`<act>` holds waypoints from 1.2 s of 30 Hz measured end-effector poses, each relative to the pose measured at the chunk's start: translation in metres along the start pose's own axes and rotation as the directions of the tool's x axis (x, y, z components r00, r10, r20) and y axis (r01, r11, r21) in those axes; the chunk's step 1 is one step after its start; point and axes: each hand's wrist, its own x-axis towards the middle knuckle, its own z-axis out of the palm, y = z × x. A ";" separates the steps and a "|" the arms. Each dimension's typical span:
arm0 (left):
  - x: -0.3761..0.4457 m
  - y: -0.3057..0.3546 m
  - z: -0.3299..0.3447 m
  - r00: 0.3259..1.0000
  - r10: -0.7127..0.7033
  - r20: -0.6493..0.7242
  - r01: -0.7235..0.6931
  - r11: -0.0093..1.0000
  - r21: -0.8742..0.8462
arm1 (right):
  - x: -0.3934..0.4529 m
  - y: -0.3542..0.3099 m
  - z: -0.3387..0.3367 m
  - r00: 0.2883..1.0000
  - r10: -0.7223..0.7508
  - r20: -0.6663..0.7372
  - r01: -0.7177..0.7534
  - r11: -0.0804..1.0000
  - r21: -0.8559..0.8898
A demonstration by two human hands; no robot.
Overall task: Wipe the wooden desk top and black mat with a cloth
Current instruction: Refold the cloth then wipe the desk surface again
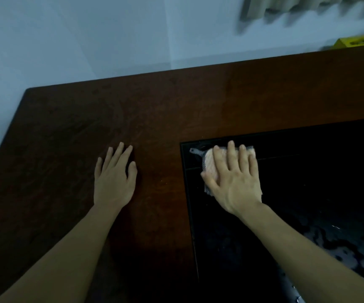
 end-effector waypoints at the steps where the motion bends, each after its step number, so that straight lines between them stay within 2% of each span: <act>1: 0.000 0.000 -0.001 1.000 0.007 0.005 -0.007 1.000 0.008 | -0.005 0.005 0.001 0.998 -0.062 0.012 0.062 0.998 -0.022; 6: -0.001 0.009 -0.004 0.999 0.036 -0.022 -0.036 0.999 0.001 | -0.015 0.040 -0.004 0.947 -0.312 0.070 0.316 0.947 -0.054; 8: -0.001 0.025 -0.004 0.998 0.050 -0.032 -0.052 0.996 -0.077 | -0.001 0.055 -0.009 0.946 -0.312 0.086 0.318 0.946 -0.064; 13: -0.003 0.090 0.015 0.978 0.209 -0.026 -0.209 0.955 -0.210 | 0.067 0.078 -0.023 0.991 -0.109 0.075 0.112 0.993 -0.026; 15: 0.004 0.116 0.023 0.971 0.235 -0.028 -0.235 0.943 -0.237 | 0.084 0.076 -0.026 0.993 -0.079 0.088 0.080 0.997 -0.012; 18: 0.019 0.145 0.034 0.970 0.242 -0.030 -0.241 0.934 -0.264 | 0.082 0.075 -0.028 0.985 -0.150 0.084 0.150 0.989 -0.003; 21: 0.034 0.162 0.043 0.965 0.263 -0.021 -0.259 0.932 -0.255 | 0.052 0.086 -0.024 0.957 -0.286 0.054 0.290 0.954 -0.076; 23: 0.040 0.171 0.047 0.966 0.259 -0.005 -0.251 0.934 -0.255 | 0.032 0.100 -0.024 0.928 -0.366 0.072 0.371 0.927 -0.060; 26: 0.040 0.178 0.052 0.965 0.258 0.045 -0.250 0.959 -0.137 | 0.025 0.125 -0.026 0.910 -0.405 0.087 0.408 0.912 -0.028; 28: 0.041 0.180 0.056 0.964 0.257 0.066 -0.252 0.965 -0.071 | 0.043 0.141 -0.028 0.938 -0.338 0.073 0.341 0.940 -0.034; 30: 0.037 0.175 0.053 0.964 0.257 0.066 -0.253 0.965 -0.066 | 0.068 0.147 -0.033 0.973 -0.227 0.032 0.229 0.973 -0.039; 33: 0.041 0.179 0.053 0.964 0.251 0.092 -0.245 0.967 -0.074 | 0.128 0.158 -0.041 0.997 -0.060 0.044 0.060 0.998 0.004; 36: 0.042 0.180 0.053 0.966 0.241 0.090 -0.237 0.970 -0.045 | 0.161 0.150 -0.043 0.999 -0.027 0.019 0.027 1.000 0.017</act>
